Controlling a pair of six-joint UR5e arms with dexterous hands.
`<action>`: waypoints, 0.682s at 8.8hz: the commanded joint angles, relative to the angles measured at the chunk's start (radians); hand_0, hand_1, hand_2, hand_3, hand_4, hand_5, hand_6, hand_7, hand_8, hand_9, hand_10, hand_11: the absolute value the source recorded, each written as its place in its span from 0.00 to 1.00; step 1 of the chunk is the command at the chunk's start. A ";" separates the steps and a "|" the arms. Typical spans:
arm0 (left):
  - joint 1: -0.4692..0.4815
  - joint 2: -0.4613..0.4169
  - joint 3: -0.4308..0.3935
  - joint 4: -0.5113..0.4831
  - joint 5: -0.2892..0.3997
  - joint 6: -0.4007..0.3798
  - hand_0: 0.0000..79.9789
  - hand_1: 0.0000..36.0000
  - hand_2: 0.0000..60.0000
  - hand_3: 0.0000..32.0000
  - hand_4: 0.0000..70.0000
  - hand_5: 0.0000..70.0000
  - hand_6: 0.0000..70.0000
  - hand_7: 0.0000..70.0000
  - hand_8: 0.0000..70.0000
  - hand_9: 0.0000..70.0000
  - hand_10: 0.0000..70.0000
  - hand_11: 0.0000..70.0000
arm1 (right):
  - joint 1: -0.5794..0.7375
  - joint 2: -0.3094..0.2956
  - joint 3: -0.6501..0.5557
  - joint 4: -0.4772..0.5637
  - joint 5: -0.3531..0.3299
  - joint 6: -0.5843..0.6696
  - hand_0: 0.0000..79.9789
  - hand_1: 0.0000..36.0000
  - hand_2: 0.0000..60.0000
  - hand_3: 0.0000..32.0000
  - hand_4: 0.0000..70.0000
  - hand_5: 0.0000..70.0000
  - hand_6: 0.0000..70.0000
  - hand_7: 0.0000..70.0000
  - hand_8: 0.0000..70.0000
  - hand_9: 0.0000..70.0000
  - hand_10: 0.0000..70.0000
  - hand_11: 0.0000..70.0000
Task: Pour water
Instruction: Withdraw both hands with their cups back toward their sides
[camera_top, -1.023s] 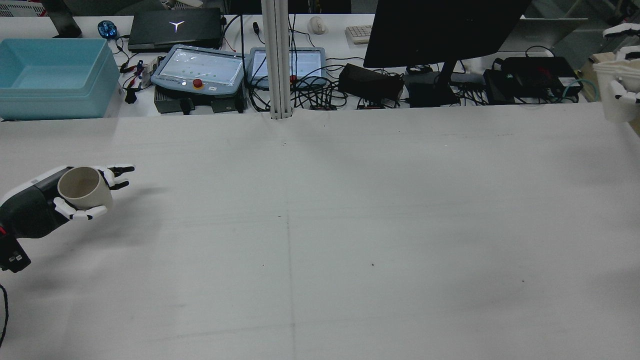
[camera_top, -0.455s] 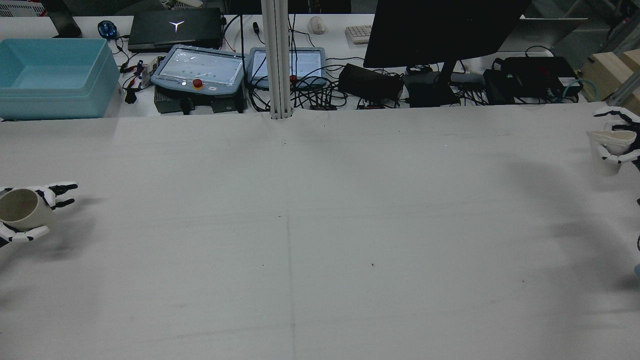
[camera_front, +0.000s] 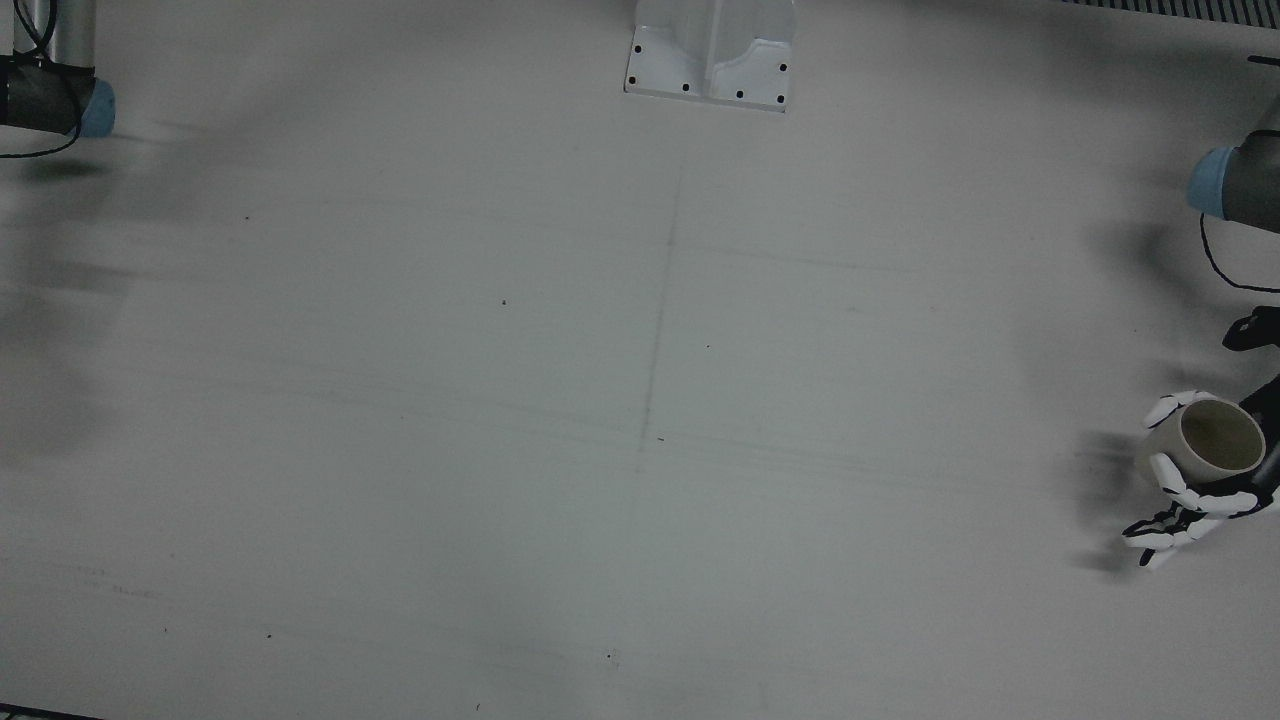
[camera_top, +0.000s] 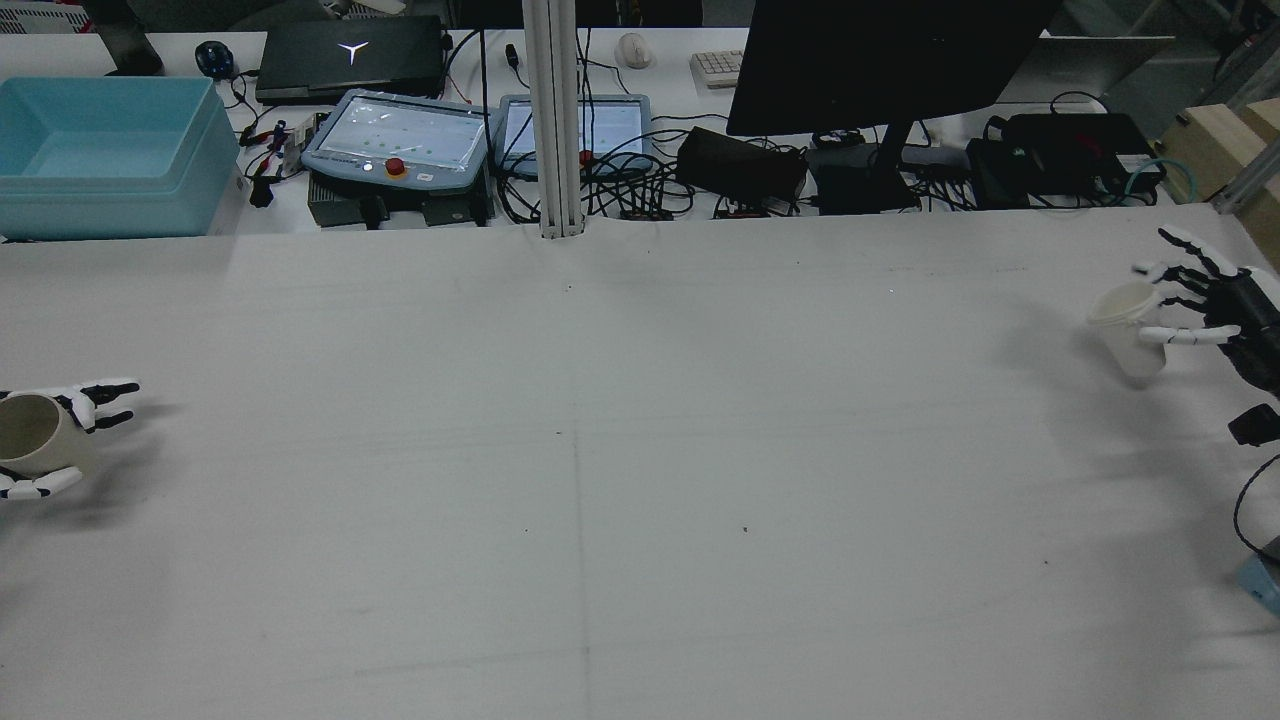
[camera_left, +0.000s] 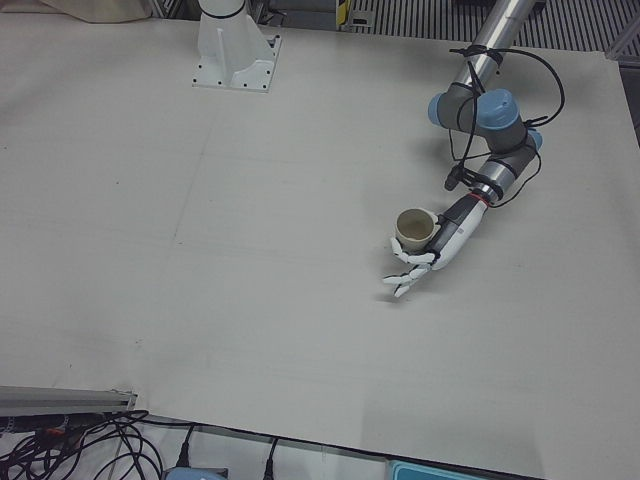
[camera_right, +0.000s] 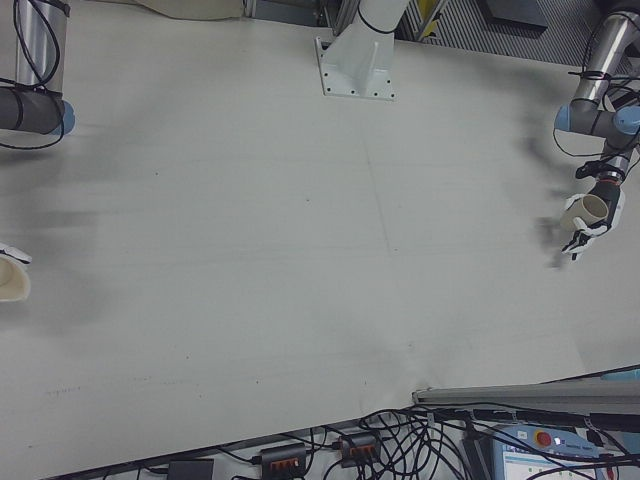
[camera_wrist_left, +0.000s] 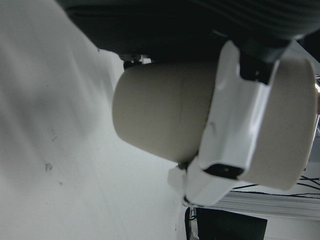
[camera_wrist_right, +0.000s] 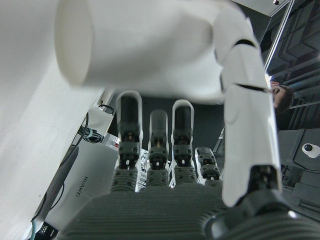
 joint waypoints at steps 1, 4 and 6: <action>0.002 0.001 0.076 -0.067 -0.007 0.022 1.00 1.00 0.94 0.00 1.00 1.00 0.23 0.28 0.10 0.09 0.12 0.23 | -0.010 -0.005 0.009 -0.001 0.009 0.060 0.65 0.30 0.00 1.00 0.00 0.05 0.00 0.00 0.00 0.00 0.00 0.00; 0.003 -0.004 0.158 -0.145 -0.009 0.077 0.97 0.58 0.00 0.00 0.81 1.00 0.15 0.20 0.05 0.02 0.03 0.06 | -0.011 -0.003 0.012 -0.001 0.009 0.074 0.65 0.32 0.00 1.00 0.00 0.04 0.00 0.00 0.00 0.00 0.00 0.00; 0.006 -0.015 0.164 -0.145 -0.012 0.083 0.73 0.31 0.00 0.00 0.57 0.18 0.06 0.08 0.02 0.00 0.00 0.00 | -0.013 0.000 0.012 -0.001 0.009 0.071 0.66 0.38 0.00 1.00 0.00 0.05 0.00 0.00 0.00 0.00 0.00 0.00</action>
